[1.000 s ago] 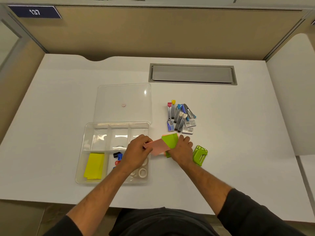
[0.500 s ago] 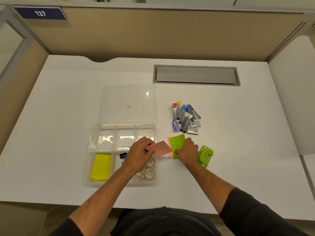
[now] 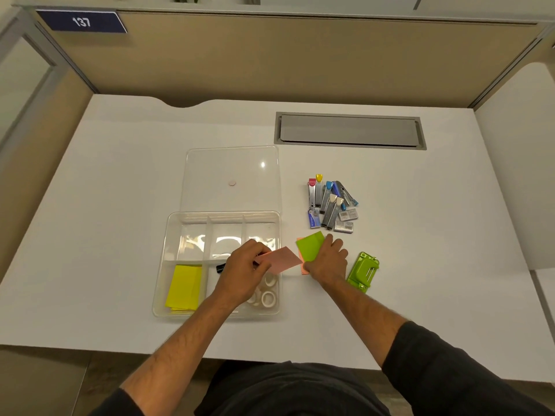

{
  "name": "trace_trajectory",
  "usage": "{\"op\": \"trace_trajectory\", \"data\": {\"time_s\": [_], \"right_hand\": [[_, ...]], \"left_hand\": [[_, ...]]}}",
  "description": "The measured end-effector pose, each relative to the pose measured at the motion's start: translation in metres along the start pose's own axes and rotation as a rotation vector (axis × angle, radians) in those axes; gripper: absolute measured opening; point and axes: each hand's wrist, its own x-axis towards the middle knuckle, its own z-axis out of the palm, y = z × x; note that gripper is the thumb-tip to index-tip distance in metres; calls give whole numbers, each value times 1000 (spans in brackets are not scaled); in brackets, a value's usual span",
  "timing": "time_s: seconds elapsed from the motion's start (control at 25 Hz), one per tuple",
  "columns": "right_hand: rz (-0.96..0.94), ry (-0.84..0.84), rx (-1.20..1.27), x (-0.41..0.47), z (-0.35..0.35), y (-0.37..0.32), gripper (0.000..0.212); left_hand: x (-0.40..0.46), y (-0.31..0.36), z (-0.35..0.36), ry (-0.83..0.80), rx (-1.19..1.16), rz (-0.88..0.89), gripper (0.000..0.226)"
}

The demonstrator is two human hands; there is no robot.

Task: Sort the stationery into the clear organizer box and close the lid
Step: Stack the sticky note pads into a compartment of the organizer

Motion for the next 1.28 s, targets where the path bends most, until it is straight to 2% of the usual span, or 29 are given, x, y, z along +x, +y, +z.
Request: {"op": "trace_trajectory", "data": {"time_s": [0.2,0.44,0.56,0.76,0.88,1.04,1.28], "right_hand": [[39,-4,-25,-1,1,-5,90],[68,-118,-57,7,-3,-6,78],[39,-68,-9,5,-1,-2,62],[66,-63,307,-2,-9,12,47],[39,13,478,-9,-23,9,43],[0,108,697,-30,-40,-6,50],[-97,176,917,-55,-34,-51,46]], "left_hand": [[-8,-3,2,15,-4,-22,13],[-14,-7,1,44,1,-23,12],[-17,-8,0,48,7,-36,12],[-20,-17,-4,75,-22,-21,11],[-19,-18,-7,73,-42,13,12],[-21,-24,-29,30,-62,33,18],[-29,-73,-80,64,-53,30,21]]}}
